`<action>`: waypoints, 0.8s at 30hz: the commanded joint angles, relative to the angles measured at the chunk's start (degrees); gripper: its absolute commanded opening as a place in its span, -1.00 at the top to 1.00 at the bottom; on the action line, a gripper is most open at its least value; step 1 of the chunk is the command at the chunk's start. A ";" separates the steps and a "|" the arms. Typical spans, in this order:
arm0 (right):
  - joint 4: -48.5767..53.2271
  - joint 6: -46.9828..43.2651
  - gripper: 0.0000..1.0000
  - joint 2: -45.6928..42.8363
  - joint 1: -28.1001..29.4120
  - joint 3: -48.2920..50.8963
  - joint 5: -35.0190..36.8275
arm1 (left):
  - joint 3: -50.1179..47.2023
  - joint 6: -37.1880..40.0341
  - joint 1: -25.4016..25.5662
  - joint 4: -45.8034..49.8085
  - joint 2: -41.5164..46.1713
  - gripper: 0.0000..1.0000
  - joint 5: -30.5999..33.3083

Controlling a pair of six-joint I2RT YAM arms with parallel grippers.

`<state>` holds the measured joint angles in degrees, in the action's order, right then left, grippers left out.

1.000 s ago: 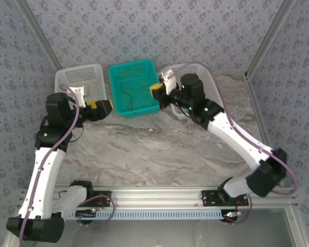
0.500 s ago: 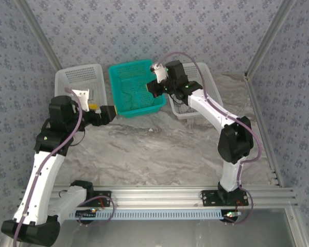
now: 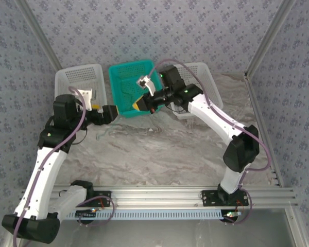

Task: Untangle the cables

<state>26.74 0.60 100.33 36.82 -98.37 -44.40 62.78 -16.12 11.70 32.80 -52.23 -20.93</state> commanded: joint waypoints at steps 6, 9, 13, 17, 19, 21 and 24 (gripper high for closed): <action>-3.98 0.65 1.00 2.83 -3.43 -11.03 19.14 | 0.52 -0.24 0.24 -1.69 4.10 -0.98 2.59; -4.70 -0.85 1.00 6.26 -3.96 -13.40 26.54 | 0.53 -0.16 0.25 -1.29 4.57 -0.99 3.12; -5.89 -2.36 1.00 11.21 -4.36 -14.89 33.94 | 0.22 -0.03 0.25 -0.62 4.78 -0.99 3.69; -6.81 -3.57 1.00 16.32 -4.35 -14.83 39.14 | -0.21 -0.12 0.25 -0.42 5.02 -0.99 4.39; -5.97 -4.28 1.00 19.27 -4.23 -15.61 40.88 | -0.51 -0.14 0.25 -0.54 4.94 -0.99 4.76; -7.00 -4.61 1.00 22.07 -4.04 -15.15 40.85 | -0.95 -0.35 0.25 -0.92 4.88 -0.99 4.81; -8.28 -6.45 0.71 25.92 -3.29 -15.39 37.82 | -1.60 -0.68 0.27 -1.67 4.76 -0.99 4.88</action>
<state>20.03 -3.09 123.83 32.64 -112.33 -6.57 61.73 -16.14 11.70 32.80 -48.05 -16.84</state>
